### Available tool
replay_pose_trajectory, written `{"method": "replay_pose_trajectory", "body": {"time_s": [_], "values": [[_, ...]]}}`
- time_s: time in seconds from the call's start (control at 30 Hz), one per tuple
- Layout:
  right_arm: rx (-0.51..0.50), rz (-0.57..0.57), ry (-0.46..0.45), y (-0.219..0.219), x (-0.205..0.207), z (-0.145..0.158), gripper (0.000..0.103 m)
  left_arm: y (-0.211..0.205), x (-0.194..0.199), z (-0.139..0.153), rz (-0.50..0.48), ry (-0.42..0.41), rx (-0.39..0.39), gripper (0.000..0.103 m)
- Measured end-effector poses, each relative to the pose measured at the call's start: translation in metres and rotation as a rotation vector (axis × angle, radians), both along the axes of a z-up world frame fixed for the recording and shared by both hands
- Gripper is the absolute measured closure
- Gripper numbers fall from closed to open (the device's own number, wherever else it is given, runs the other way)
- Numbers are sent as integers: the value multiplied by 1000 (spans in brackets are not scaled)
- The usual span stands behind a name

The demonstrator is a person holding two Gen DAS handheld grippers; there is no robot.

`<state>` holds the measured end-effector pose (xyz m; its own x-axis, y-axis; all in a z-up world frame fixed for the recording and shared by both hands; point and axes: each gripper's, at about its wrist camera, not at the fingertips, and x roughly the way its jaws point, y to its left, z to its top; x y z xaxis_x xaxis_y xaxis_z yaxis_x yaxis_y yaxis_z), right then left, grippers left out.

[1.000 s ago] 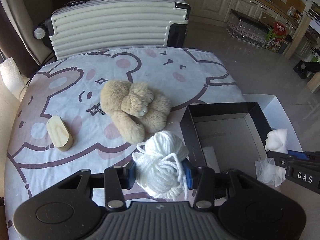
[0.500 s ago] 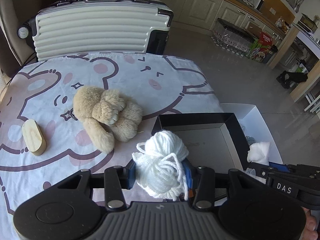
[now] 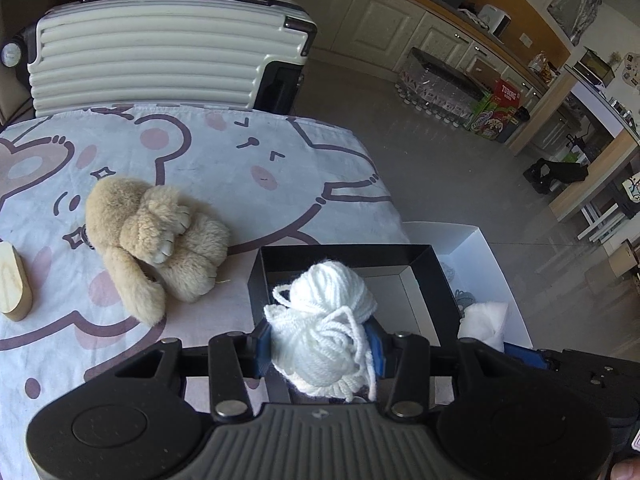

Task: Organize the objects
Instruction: 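Carry the yarn ball with the left tool while the right tool carries the mesh bundle over the box, then lower the mesh bundle into the black box and open the right gripper while the left tool holds the yarn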

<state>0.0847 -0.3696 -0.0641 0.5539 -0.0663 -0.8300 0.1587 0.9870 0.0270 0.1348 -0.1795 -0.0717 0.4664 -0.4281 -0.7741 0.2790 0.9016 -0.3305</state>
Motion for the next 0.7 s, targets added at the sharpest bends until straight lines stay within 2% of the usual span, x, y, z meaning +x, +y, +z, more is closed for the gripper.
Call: {"method": "replay_pose_trajectory", "body": {"time_s": [0.27, 0.6, 0.7], "values": [[-16, 30, 19, -4, 5, -12, 74, -23, 8, -18, -38, 44, -21, 57], [-46, 73, 82, -13, 18, -42, 74, -43, 21, -39, -50, 107, -54, 57], [-104, 129, 101, -7, 22, -51, 74, -48, 23, -45, -61, 129, -69, 57]]}}
